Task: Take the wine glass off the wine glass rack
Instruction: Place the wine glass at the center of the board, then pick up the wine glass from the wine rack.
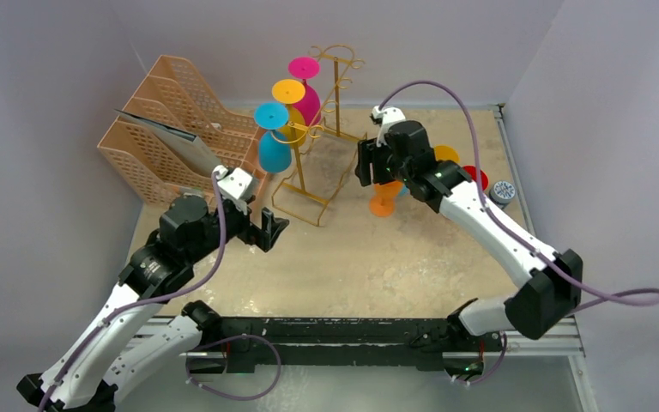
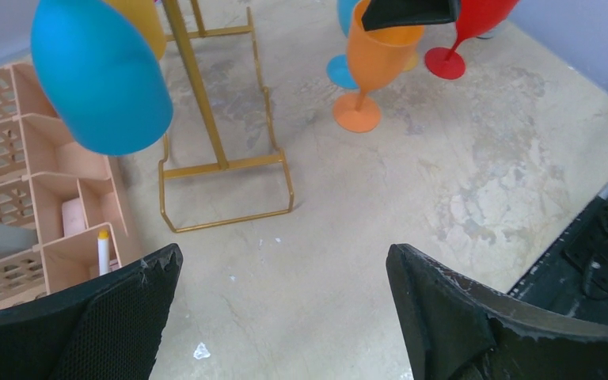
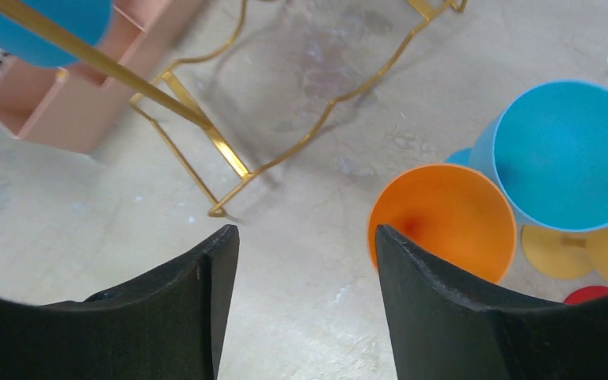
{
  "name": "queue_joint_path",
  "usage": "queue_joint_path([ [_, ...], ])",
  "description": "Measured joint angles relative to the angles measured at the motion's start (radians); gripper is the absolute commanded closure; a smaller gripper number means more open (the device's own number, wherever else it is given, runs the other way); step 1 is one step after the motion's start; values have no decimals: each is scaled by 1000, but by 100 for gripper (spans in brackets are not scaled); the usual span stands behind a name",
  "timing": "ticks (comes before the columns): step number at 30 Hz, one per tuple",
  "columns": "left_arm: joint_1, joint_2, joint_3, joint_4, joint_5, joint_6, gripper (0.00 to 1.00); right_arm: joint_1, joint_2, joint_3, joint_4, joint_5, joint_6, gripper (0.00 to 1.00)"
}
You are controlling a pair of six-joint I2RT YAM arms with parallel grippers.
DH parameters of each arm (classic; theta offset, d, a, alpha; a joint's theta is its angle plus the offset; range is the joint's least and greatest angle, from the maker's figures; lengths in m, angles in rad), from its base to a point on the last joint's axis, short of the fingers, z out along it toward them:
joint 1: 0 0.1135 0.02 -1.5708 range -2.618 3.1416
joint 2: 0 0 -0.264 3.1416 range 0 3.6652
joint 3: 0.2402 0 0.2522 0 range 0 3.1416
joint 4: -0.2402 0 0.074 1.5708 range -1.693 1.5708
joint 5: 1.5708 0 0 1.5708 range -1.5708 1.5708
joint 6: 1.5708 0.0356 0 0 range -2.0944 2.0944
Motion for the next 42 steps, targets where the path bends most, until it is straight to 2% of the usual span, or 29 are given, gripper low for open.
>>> queue_joint_path([
  [6, 1, 129, 238, -148, 42, 5, 0, -1, -155, -31, -6, -51, 86, 31],
  [9, 10, 172, 309, -186, 53, 9, 0, -1, -224, -69, -26, -79, 127, 31],
  [13, 30, 214, 381, -256, 54, 8, 0, -1, -271, -97, -59, -107, 177, 30],
  [18, 83, 343, 570, -322, 5, -3, 0, -1, -295, -108, -81, -133, 223, 30],
  [25, 275, 465, 674, -309, 44, -64, 0, -1, -299, -108, -89, -187, 280, 30],
  [33, 510, 596, 758, -211, 221, -202, 0, -1, -302, -108, -98, -241, 313, 29],
  [38, 555, 674, 768, -115, 359, -277, 12, -1, -332, -121, -106, -251, 320, 29],
  [42, 558, 728, 768, -31, 463, -336, 33, -1, -360, -122, -116, -252, 323, 28],
])
